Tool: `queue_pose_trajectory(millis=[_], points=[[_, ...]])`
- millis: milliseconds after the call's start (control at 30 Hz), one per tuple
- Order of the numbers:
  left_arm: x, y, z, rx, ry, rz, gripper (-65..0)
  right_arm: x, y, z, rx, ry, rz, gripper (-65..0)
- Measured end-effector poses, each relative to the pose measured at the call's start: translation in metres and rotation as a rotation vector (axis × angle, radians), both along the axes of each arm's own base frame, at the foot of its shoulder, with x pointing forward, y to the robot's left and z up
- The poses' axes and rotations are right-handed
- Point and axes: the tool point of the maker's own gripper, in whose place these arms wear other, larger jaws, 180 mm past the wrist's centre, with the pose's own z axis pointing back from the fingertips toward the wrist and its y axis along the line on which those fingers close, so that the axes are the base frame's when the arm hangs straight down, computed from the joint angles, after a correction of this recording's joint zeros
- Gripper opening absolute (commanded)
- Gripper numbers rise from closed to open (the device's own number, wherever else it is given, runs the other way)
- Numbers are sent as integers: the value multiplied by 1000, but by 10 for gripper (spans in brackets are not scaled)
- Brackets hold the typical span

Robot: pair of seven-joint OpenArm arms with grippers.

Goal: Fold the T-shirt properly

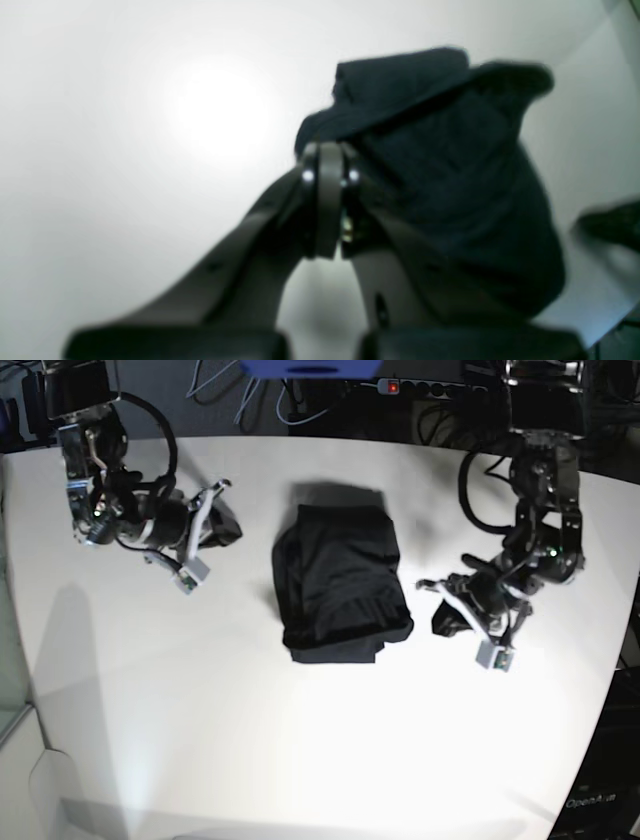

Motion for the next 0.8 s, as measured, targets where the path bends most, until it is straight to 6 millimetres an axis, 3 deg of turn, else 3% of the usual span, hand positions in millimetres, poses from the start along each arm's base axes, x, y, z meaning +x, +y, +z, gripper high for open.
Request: queue_pose_trajectory(millis=[133,233,300,433,500,600,800], points=[[-43,43,-13,99,63,44,-650,-2,-44,-1,-62,2,-89,-640],[-66,71,-8,155,66,84,-650,-11,-58,5,-73,-10,-117,-640],[-81,80,-6,184,75,88,-650,-22,-67,5,-105,0,-122,-640],[-107,76,-3,216,74,-10,-650,-40,-92,17,-213,-43,-143,-640],[-117,78,-4,230,79,-41,-650,-54,-93,20,-256,-47,-135,-640],[-136,79,-13,248,119,-73,-650,-77,-89,24,-252,-40,-158,-640],[-176,78,-34,248,224,-102,-650,-125,-122,20,-317,45,-264,-640]])
